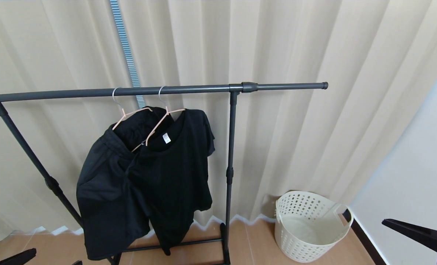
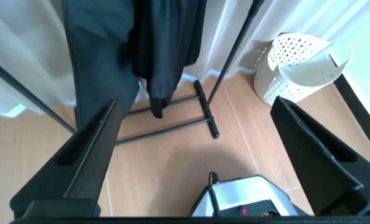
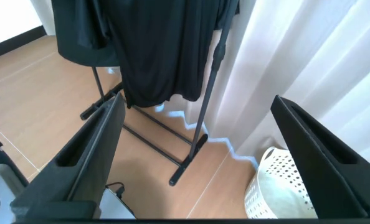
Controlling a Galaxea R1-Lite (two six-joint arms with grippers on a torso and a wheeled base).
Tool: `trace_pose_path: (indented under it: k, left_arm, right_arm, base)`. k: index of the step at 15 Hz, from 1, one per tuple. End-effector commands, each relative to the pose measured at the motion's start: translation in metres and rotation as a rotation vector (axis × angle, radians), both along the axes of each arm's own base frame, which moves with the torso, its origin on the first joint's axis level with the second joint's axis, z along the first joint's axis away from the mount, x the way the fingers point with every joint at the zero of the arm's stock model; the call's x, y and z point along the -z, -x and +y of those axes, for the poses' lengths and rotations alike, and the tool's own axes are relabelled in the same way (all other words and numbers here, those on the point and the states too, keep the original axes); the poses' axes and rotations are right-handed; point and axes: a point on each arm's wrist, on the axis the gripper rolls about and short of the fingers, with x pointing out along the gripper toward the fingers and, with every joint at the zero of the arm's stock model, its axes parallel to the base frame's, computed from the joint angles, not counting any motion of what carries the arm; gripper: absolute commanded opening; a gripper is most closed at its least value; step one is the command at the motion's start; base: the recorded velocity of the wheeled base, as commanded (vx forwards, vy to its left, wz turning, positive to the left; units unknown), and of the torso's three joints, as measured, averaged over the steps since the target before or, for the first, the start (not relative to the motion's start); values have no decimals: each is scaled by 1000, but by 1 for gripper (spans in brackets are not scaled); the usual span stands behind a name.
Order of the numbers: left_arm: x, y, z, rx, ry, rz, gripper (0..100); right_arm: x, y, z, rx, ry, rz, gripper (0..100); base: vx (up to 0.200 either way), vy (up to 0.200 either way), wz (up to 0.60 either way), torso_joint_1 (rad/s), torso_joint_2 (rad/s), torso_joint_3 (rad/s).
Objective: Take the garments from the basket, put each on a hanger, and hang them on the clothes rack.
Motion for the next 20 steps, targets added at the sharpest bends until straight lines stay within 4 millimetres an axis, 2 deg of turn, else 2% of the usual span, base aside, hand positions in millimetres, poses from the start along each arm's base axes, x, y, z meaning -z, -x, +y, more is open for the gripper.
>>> trace_pose_path:
  k: [1,5,9,12,15,16,17,18,20]
  left_arm:
    - [7,29,6,5,16,-72,100]
    - [33,63,14,10,-3,-88,100]
    - [32,68,15,-12,6,-150,100]
    - [34,74,16,-19,18,-212,100]
    - [33,74,18,-108,-5,-222,100]
    - [33,74,18,-123,-10,-221,100]
    - [33,74,18,-124,-13,-220,100]
    - [33,74,21,-208,-87,-230,100]
    - [34,73,21,-231,-116,-231,100]
  right_arm:
    - [0,11,-6,6,-23,-42,100]
    - [14,42,-23,19,-18,-28,100]
    - [37,68,-39,88,-2,-28,100]
    - [40,73,-44,206,-19,-63,100]
    - [40,77,-45,334,-37,-100,100]
    - [41,80,-45,443,-42,-144,100]
    - [41,81,-45,447,-44,-148,100]
    - [41,84,-44,579,-48,-183,100]
    - [42,87,-42,638,-40,-223,100]
  base:
    - [0,0,0,0,0,0]
    - [0,0,0,0,0,0]
    - [0,0,0,0,0,0]
    - [0,0,0,0,0,0]
    - [0,0,0,0,0,0]
    - [0,0,0,0,0,0]
    - [0,0,0,0,0,0]
    - [0,0,0,0,0,0]
    - [0,0,0,0,0,0]
